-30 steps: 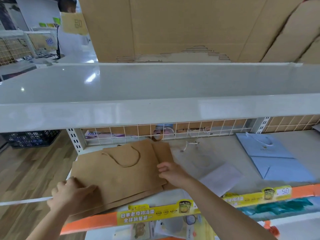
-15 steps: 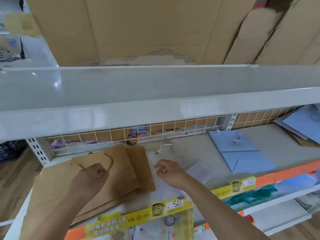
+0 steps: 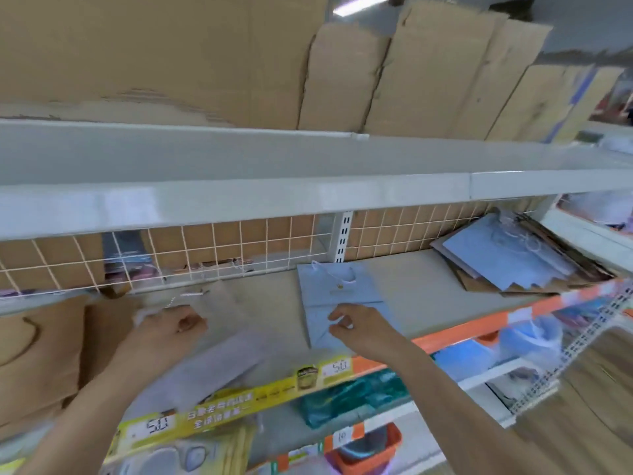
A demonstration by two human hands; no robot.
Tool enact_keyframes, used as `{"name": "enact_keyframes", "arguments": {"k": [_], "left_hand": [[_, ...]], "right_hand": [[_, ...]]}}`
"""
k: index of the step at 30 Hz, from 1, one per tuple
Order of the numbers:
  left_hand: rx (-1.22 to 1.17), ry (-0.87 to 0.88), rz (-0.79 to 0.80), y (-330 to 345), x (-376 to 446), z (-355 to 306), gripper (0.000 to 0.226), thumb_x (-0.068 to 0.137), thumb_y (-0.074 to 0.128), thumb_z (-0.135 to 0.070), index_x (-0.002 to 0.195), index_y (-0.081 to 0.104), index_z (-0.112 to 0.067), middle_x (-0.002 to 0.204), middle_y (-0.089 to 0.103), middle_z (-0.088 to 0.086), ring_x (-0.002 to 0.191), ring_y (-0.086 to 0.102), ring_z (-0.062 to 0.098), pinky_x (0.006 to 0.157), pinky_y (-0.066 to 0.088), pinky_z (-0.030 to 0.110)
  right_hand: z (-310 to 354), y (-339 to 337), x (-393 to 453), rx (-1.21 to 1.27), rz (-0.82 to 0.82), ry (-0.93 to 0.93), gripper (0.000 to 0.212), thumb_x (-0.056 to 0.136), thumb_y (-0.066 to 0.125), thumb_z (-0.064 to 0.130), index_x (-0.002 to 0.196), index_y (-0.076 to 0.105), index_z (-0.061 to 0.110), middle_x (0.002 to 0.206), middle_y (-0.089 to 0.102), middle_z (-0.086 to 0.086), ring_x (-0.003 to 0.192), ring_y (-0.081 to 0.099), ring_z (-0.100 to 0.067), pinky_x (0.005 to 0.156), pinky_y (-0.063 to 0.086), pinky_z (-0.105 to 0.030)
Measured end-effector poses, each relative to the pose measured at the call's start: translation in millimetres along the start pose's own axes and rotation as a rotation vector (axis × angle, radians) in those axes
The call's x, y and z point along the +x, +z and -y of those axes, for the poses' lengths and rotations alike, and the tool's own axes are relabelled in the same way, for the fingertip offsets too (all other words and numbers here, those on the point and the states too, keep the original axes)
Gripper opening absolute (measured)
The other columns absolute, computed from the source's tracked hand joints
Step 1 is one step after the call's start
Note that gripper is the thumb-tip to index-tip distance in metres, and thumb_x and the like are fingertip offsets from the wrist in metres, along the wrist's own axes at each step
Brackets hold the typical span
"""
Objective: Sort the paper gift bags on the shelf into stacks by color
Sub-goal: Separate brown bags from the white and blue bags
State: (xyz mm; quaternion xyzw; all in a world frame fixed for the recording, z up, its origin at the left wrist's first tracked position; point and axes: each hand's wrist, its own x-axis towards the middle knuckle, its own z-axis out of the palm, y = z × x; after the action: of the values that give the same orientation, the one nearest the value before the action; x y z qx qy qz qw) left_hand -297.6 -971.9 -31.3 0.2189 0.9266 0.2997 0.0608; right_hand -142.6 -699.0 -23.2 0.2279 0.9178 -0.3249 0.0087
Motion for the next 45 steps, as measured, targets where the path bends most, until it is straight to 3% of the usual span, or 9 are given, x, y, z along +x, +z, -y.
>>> {"name": "enact_keyframes", "arguments": {"k": [3, 9, 15, 22, 34, 37, 39, 41, 45], "left_hand": [[0.006, 0.014, 0.054, 33.3, -0.2, -42.9, 0.025, 0.092, 0.057, -0.034, 0.07, 0.059, -0.023, 0.071, 0.062, -0.007, 0.071, 0.057, 0.012, 0.063, 0.04, 0.027], [0.027, 0.029, 0.235, 92.9, 15.5, -122.2, 0.021, 0.09, 0.058, -0.042, 0.08, 0.063, -0.024, 0.085, 0.066, -0.006, 0.082, 0.06, 0.012, 0.077, 0.046, 0.028], [0.048, 0.055, 0.265, 148.0, 45.8, -198.6, 0.023, 0.091, 0.055, -0.047, 0.084, 0.061, -0.026, 0.083, 0.064, -0.006, 0.073, 0.06, 0.011, 0.063, 0.041, 0.027], [0.041, 0.115, 0.272, 226.0, 103.8, -296.8, 0.028, 0.091, 0.056, -0.044, 0.072, 0.057, -0.024, 0.064, 0.056, -0.008, 0.058, 0.053, 0.008, 0.05, 0.033, 0.025], [0.15, 0.233, 0.314, 328.5, 170.8, -467.3, 0.025, 0.088, 0.057, -0.05, 0.081, 0.063, -0.027, 0.082, 0.064, -0.009, 0.077, 0.06, 0.008, 0.071, 0.047, 0.028], [0.158, 0.244, 0.305, 351.4, 175.8, -504.5, 0.024, 0.087, 0.057, -0.051, 0.08, 0.063, -0.029, 0.081, 0.063, -0.011, 0.077, 0.06, 0.006, 0.07, 0.047, 0.028], [0.143, 0.237, 0.29, 369.3, 178.3, -532.4, 0.022, 0.087, 0.057, -0.049, 0.081, 0.064, -0.029, 0.082, 0.064, -0.01, 0.077, 0.06, 0.008, 0.072, 0.048, 0.03], [0.121, 0.209, 0.263, 388.4, 178.8, -563.1, 0.023, 0.088, 0.057, -0.049, 0.079, 0.062, -0.028, 0.081, 0.06, -0.008, 0.074, 0.057, 0.009, 0.066, 0.044, 0.029], [0.093, 0.154, 0.213, 426.5, 174.6, -630.4, 0.025, 0.09, 0.053, -0.048, 0.081, 0.06, -0.026, 0.078, 0.06, -0.008, 0.069, 0.057, 0.008, 0.06, 0.042, 0.028]], "right_hand": [[-46.6, -33.9, -12.1, 0.021, -0.004, 0.039, 0.027, 0.092, 0.054, 0.03, 0.118, 0.059, 0.023, 0.1, 0.059, 0.003, 0.076, 0.057, -0.013, 0.071, 0.044, -0.023], [-126.4, -89.7, -26.5, 0.071, -0.02, 0.138, 0.027, 0.091, 0.054, 0.029, 0.117, 0.059, 0.021, 0.104, 0.067, -0.005, 0.086, 0.066, -0.023, 0.073, 0.052, -0.03], [-208.0, -137.9, -18.2, 0.099, -0.074, 0.213, 0.023, 0.09, 0.056, 0.028, 0.112, 0.061, 0.022, 0.092, 0.067, 0.001, 0.078, 0.061, -0.015, 0.062, 0.045, -0.021], [-301.6, -218.5, 12.6, 0.101, -0.161, 0.304, 0.021, 0.088, 0.059, 0.03, 0.109, 0.062, 0.025, 0.094, 0.063, 0.006, 0.079, 0.065, -0.017, 0.076, 0.052, -0.027], [-425.4, -363.1, 54.9, 0.064, -0.227, 0.245, 0.026, 0.091, 0.057, 0.026, 0.116, 0.061, 0.02, 0.088, 0.065, 0.003, 0.074, 0.062, -0.012, 0.065, 0.049, -0.021], [-462.0, -397.6, 67.0, 0.059, -0.248, 0.207, 0.024, 0.091, 0.058, 0.026, 0.114, 0.062, 0.02, 0.098, 0.066, -0.003, 0.086, 0.065, -0.019, 0.074, 0.052, -0.026], [-490.8, -421.2, 76.9, 0.034, -0.257, 0.17, 0.021, 0.09, 0.057, 0.025, 0.11, 0.063, 0.022, 0.097, 0.064, 0.0, 0.085, 0.063, -0.017, 0.067, 0.05, -0.02], [-521.5, -446.3, 87.8, -0.004, -0.262, 0.132, 0.017, 0.088, 0.056, 0.027, 0.103, 0.064, 0.03, 0.089, 0.063, 0.007, 0.078, 0.058, -0.01, 0.06, 0.044, -0.014], [-585.9, -494.5, 110.6, -0.057, -0.27, 0.166, 0.022, 0.068, 0.054, 0.054, 0.083, 0.062, 0.041, 0.081, 0.068, 0.012, 0.076, 0.064, -0.012, 0.074, 0.052, -0.03]]}}
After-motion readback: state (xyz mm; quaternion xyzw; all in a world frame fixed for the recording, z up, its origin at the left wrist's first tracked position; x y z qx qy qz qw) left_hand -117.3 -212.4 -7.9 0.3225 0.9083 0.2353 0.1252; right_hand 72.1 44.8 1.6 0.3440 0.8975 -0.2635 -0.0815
